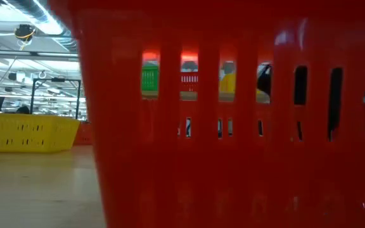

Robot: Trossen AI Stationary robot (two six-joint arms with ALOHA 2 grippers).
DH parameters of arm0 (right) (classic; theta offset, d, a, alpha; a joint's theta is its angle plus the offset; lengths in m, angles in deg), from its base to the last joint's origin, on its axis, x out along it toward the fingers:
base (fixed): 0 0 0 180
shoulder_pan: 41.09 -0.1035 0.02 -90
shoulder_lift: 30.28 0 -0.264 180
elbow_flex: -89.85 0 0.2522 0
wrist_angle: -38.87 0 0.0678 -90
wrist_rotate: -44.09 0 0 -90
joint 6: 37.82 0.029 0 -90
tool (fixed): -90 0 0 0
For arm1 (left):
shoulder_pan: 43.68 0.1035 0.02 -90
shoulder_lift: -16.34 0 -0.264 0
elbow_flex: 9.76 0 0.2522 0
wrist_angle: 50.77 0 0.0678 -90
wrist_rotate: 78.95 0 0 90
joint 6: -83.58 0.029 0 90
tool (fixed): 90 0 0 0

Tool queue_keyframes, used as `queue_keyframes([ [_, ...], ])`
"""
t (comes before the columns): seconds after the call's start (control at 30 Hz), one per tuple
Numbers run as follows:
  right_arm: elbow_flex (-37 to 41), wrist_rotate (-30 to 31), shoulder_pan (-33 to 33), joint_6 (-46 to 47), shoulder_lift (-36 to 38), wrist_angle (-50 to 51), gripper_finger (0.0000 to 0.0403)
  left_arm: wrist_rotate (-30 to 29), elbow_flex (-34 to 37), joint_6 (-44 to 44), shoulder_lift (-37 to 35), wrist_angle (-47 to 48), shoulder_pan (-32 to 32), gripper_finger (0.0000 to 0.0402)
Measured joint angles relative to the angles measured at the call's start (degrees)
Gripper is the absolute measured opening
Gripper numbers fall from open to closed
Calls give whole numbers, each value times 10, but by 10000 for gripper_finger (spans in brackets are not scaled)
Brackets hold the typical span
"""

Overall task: Stack baskets on shelf by color
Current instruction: Stack the bottom red bin on top of the red bin on the shelf

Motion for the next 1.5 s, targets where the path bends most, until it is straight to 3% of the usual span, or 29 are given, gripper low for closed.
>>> queue_keyframes([
  [0.3, 0, 0, 1, 28, -14, -8, 85, 0, 0, 0, 0, 0, 0, 0],
  [0.53, 0, 0, 4, 50, -13, -13, 9, 0, 0, 0, 0, 0, 0, 0],
  [0.73, -19, 0, 7, 77, -11, 3, 3, 0, 0, 5, 0, 0, 0, 0],
  [1.0, -101, 5, 14, 86, 9, 111, 2, 0, 0, 4, 0, 2, 0, 0],
  [1.23, -186, 74, 33, 116, 18, 280, 1, -7, 0, 8, -3, 17, -5, 0],
  [1.5, -290, 140, 53, 161, 18, 429, 0, -68, -1, 31, -23, 27, -5, 0],
])
